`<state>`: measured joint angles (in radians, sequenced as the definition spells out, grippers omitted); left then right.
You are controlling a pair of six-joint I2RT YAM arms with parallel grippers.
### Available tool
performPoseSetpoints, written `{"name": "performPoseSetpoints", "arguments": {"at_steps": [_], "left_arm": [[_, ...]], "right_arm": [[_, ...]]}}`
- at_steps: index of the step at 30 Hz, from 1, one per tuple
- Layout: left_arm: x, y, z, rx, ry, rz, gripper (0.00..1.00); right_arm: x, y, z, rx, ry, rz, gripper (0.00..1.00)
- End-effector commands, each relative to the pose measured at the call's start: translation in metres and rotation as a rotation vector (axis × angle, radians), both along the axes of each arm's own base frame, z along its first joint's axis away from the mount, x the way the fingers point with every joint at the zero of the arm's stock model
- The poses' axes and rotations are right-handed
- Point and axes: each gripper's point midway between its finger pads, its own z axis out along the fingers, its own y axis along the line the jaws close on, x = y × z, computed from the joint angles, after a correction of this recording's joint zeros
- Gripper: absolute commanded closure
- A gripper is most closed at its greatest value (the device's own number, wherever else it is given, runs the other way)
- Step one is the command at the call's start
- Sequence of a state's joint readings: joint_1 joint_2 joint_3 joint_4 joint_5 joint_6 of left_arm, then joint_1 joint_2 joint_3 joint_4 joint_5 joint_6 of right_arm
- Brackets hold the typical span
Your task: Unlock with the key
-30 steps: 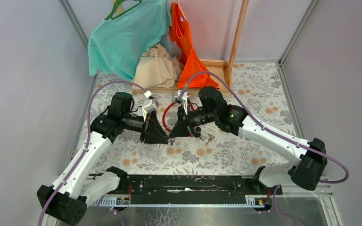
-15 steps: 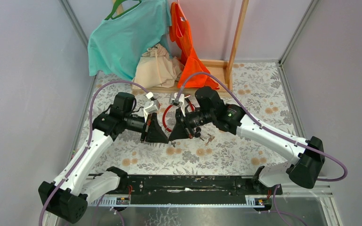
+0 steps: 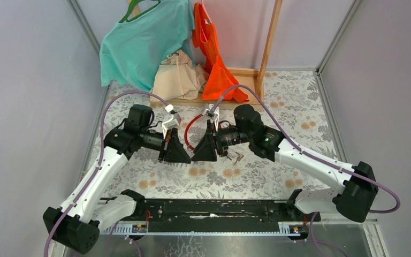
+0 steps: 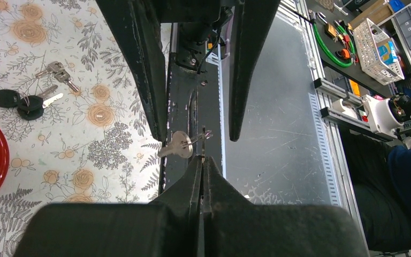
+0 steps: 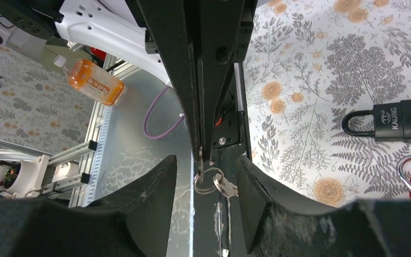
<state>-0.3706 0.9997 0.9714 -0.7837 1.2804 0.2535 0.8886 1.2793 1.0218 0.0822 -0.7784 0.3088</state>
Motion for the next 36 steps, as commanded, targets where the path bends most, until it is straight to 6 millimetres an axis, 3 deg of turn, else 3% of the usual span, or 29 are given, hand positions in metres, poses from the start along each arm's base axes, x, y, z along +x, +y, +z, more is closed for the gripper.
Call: {"name": "performPoseSetpoints", "arguments": {"at_steps": [1, 7, 27, 30, 34, 36], "left_arm": [[-0.005, -0.001, 0.015, -0.031, -0.018, -0.024, 1.00], [-0.004, -0.001, 0.017, -0.031, -0.025, -0.020, 1.00], [-0.007, -0.001, 0.024, -0.051, -0.017, -0.038, 1.00], [-0.007, -0.001, 0.024, -0.051, -0.018, -0.037, 1.00], [-0.006, -0.001, 0.024, -0.048, -0.025, -0.032, 1.00], [-0.005, -0.001, 0.024, -0.044, -0.028, -0.028, 1.00]], "right_arm": [[0.001, 0.005, 0.031, 0.114, -0.025, 0.012, 0.48], [0.000, 0.009, 0.030, 0.120, -0.004, 0.033, 0.58], [0.004, 0.007, 0.010, 0.074, -0.003, 0.007, 0.50], [0.003, 0.008, 0.014, 0.086, -0.002, 0.010, 0.61], [0.002, 0.008, 0.016, 0.092, 0.003, 0.016, 0.96], [0.001, 0.007, 0.014, 0.090, 0.009, 0.017, 1.00]]}}
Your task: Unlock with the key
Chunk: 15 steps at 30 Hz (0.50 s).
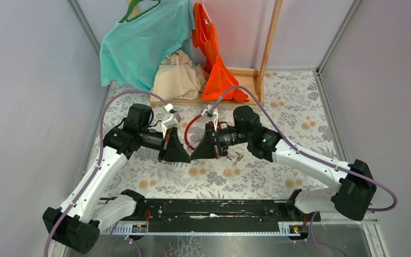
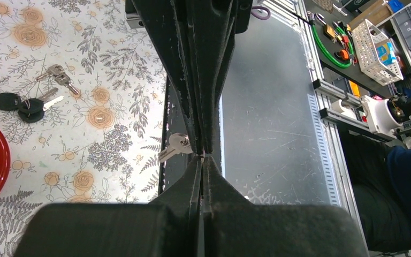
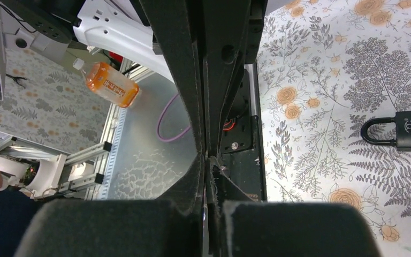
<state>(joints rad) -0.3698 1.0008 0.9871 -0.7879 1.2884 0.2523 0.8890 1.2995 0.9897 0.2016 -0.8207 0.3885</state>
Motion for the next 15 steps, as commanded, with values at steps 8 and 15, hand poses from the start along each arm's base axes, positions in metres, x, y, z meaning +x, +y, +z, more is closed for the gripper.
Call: {"name": "performPoseSetpoints", "arguments": {"at_steps": [8, 15], "left_arm": [[0.010, 0.004, 0.006, 0.056, -0.117, 0.033, 0.29], [0.022, 0.023, -0.023, 0.249, -0.206, 0.001, 0.17]], "right_arm": [[0.014, -0.014, 0.007, 0.034, 0.012, -0.060, 1.00], [0.012, -0.032, -0.007, -0.023, 0.000, -0.097, 1.00]]}}
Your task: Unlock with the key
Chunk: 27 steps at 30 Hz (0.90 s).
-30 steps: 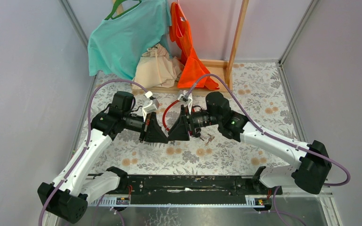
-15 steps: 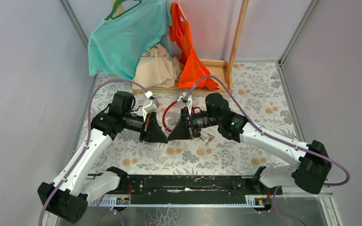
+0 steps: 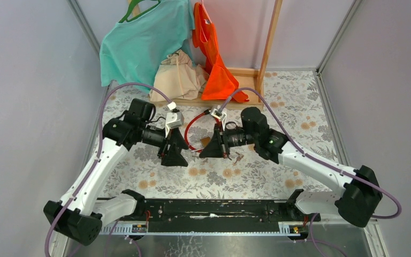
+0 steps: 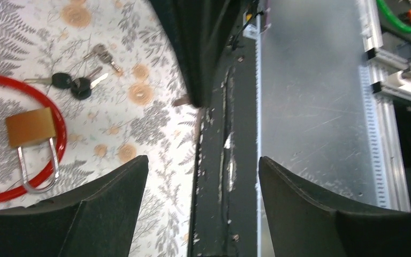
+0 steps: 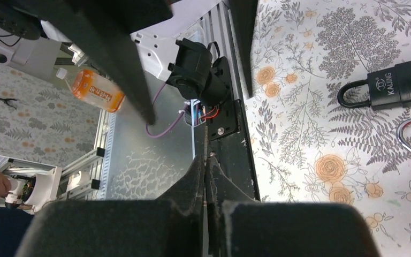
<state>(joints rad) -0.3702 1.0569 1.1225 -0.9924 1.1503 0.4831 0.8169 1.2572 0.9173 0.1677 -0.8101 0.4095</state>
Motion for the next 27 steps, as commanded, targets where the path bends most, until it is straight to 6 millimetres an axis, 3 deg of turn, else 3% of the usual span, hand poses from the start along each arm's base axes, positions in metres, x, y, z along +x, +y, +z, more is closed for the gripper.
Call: {"name": "performPoseSetpoints", "arguments": {"at_steps": [1, 7, 13, 21, 27], "left_arm": [[0.010, 0.017, -0.024, 0.164, -0.065, -0.023, 0.17], [0.055, 0.021, -0.057, 0.310, -0.099, 0.046, 0.17], [0.099, 0.006, -0.096, 0.342, -0.123, 0.096, 0.19], [0.139, -0.022, -0.174, 0.479, -0.229, 0.028, 0.24], [0.161, -0.028, -0.214, 0.535, -0.220, 0.025, 0.31]], "right_arm": [[-0.006, -0.013, 0.012, 0.020, -0.060, -0.011, 1.00], [-0.009, -0.026, -0.005, -0.031, -0.057, -0.059, 1.00], [-0.006, -0.044, -0.015, -0.122, -0.043, -0.165, 1.00], [0.013, -0.088, -0.008, -0.279, -0.040, -0.439, 1.00], [0.011, -0.108, -0.001, -0.324, -0.008, -0.527, 1.00]]}}
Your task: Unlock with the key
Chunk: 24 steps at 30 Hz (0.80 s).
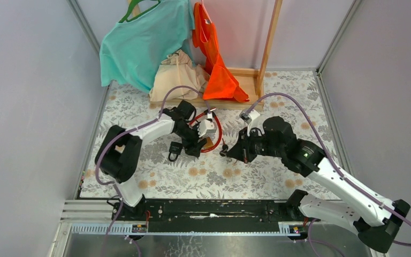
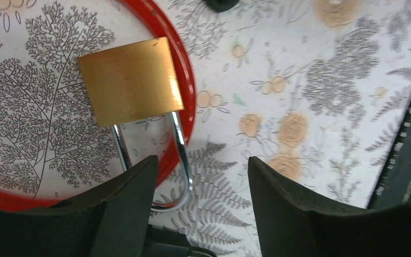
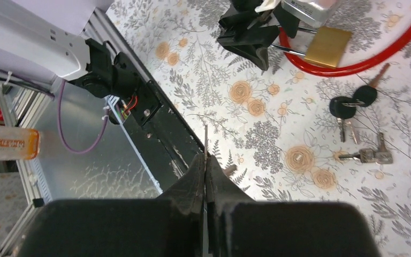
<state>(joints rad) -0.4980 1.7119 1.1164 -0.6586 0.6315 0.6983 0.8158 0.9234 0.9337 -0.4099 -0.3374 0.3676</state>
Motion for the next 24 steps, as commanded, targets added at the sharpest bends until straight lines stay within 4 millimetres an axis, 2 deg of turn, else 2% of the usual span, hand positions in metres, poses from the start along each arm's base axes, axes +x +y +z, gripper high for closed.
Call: {"name": "performPoseSetpoints", "arguments": {"at_steps": [1, 6, 12, 24], "left_arm": [[0.039, -0.010, -0.008, 0.003, -0.143, 0.000, 0.32], [0.041, -0.016, -0.016, -0.012, -0.134, 0.030, 0.40], [0.034, -0.023, -0.018, -0.020, -0.119, 0.033, 0.58], [0.018, -0.018, -0.024, 0.020, -0.102, 0.067, 0.78]], "right_arm": [[0.004, -0.019, 0.014, -0.035, 0.007, -0.108, 1.00], [-0.004, -0.023, 0.018, -0.017, 0.012, -0.097, 1.00], [-0.006, -0.025, 0.015, 0.005, 0.007, -0.106, 1.00], [-0.007, -0.026, 0.023, 0.025, -0.020, -0.103, 1.00]]}}
